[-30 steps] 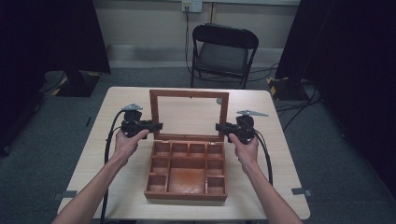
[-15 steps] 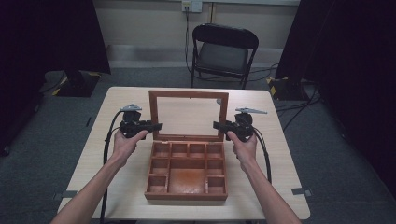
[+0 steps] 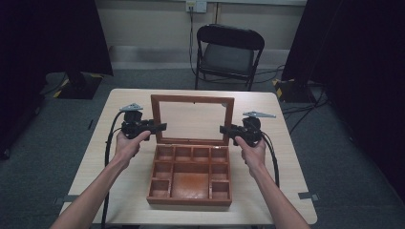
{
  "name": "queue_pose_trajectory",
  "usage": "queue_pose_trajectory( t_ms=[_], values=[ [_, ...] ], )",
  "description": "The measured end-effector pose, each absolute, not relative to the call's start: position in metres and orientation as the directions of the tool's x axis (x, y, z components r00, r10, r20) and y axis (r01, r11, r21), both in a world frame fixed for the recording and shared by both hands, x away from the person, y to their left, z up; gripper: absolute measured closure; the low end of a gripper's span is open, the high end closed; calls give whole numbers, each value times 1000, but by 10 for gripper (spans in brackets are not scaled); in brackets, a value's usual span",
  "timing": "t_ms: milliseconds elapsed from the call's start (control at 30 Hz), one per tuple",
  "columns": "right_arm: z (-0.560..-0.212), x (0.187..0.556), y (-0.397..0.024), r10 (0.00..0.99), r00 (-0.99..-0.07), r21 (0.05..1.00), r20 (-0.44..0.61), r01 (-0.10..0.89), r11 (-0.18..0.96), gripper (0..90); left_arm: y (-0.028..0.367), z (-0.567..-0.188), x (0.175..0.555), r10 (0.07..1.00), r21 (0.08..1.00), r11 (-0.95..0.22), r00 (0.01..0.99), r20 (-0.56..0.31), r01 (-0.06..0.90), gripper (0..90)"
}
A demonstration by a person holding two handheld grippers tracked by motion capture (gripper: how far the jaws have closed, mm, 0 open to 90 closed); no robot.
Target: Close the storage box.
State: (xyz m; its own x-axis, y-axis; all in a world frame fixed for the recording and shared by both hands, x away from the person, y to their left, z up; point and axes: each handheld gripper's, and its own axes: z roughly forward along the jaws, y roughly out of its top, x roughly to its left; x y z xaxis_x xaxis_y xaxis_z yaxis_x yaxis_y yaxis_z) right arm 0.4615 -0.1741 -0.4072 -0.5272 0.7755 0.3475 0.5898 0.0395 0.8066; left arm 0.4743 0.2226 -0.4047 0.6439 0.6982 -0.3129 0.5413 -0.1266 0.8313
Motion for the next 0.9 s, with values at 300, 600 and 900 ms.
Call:
queue_pose_trajectory(
  t_ms=[300,600,900],
  values=[
    [-406,457,-175,756,-538,798,373,602,34,467,225,-400,467,685,838,-168,672,-280,520,556],
    [-396,448,-173,763,-539,805,356,591,42,459,227,-398,459,675,838,-184,686,-273,514,551],
    [-394,438,-181,770,-537,809,344,586,46,523,227,-398,450,668,841,-188,694,-268,507,542]
  ],
)
